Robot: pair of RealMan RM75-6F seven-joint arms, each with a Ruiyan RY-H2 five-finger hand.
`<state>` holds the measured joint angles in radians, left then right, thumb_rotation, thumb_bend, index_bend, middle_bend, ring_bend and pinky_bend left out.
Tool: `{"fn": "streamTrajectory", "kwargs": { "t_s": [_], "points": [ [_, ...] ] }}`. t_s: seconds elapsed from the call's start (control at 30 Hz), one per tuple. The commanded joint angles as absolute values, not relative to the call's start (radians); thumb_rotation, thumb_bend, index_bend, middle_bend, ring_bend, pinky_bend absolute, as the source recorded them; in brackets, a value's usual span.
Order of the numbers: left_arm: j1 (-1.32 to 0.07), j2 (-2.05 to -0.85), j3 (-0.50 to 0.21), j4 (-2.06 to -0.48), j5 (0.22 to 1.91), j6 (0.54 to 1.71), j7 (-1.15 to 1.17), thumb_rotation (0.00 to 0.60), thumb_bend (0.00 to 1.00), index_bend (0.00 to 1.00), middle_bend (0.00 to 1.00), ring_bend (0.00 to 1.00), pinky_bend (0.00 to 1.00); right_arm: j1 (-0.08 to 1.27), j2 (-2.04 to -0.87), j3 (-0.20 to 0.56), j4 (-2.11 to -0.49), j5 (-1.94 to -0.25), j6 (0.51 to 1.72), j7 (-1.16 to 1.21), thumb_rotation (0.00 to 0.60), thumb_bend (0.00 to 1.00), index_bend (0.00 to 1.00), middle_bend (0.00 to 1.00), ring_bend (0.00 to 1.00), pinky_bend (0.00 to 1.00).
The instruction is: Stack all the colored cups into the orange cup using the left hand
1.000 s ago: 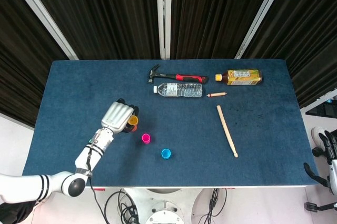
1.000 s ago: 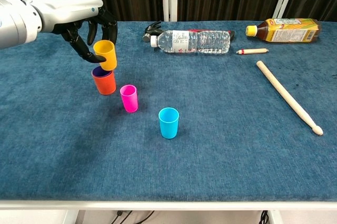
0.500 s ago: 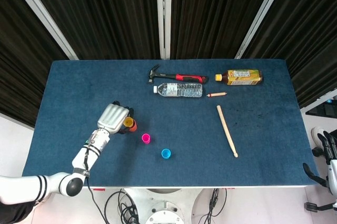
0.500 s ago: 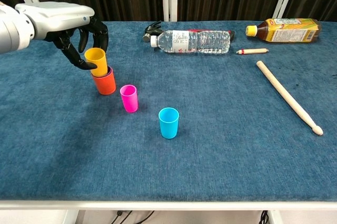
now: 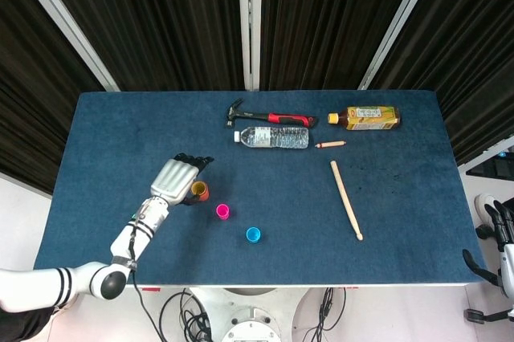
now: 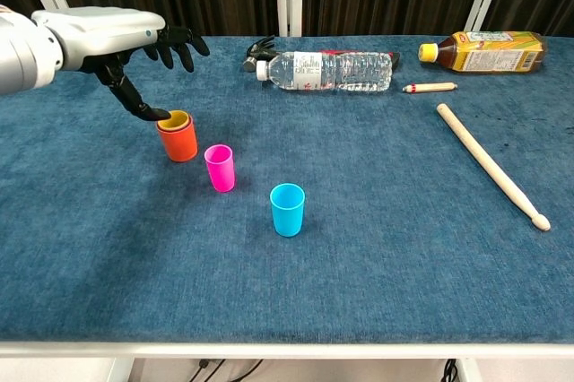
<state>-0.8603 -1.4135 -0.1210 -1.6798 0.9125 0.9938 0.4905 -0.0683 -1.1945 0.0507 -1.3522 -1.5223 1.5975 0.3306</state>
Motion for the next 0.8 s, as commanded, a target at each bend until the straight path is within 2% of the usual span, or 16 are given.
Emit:
{"fn": "streamTrajectory", "kwargs": {
  "t_s": [0.03, 0.2, 0.43, 0.63, 0.8],
  "points": [
    [-0.848, -1.392, -0.128, -1.732, 0.928, 1.014, 0.479, 0.6, 0.23, 0.14, 0.2, 0.21, 0.2, -0.067, -1.195, 0.051, -1.35, -1.522, 1.596, 0.333, 0.6, 0.21, 0.0, 0.0, 0.0, 0.0],
    [-0.83, -1.355, -0.107, -1.851, 0.976, 1.05, 0.509, 0.6, 0.23, 0.21, 0.22, 0.21, 0.22, -0.061, -1.196, 0.056, -1.344, -1.519, 1.59, 0.344, 0.6, 0.21, 0.0, 0.0, 0.0, 0.0],
    [-0.806, -1.354, -0.056, -1.979, 1.106, 1.098, 0.561, 0.6, 0.23, 0.22, 0.24, 0.21, 0.22, -0.064, -1.194, 0.061, -1.336, -1.513, 1.596, 0.367, 0.6, 0.21, 0.0, 0.0, 0.0, 0.0],
    [-0.798, -1.433, -0.008, -1.957, 1.186, 1.079, 0.583, 0.6, 0.23, 0.24, 0.26, 0.22, 0.24, -0.071, -1.196, 0.057, -1.33, -1.521, 1.609, 0.379, 0.6, 0.21, 0.0, 0.0, 0.0, 0.0],
    [-0.801, -1.514, 0.004, -1.89, 1.206, 1.062, 0.611, 0.6, 0.23, 0.25, 0.27, 0.23, 0.25, -0.079, -1.198, 0.048, -1.332, -1.539, 1.629, 0.371, 0.6, 0.21, 0.0, 0.0, 0.0, 0.0]
  ]
}}
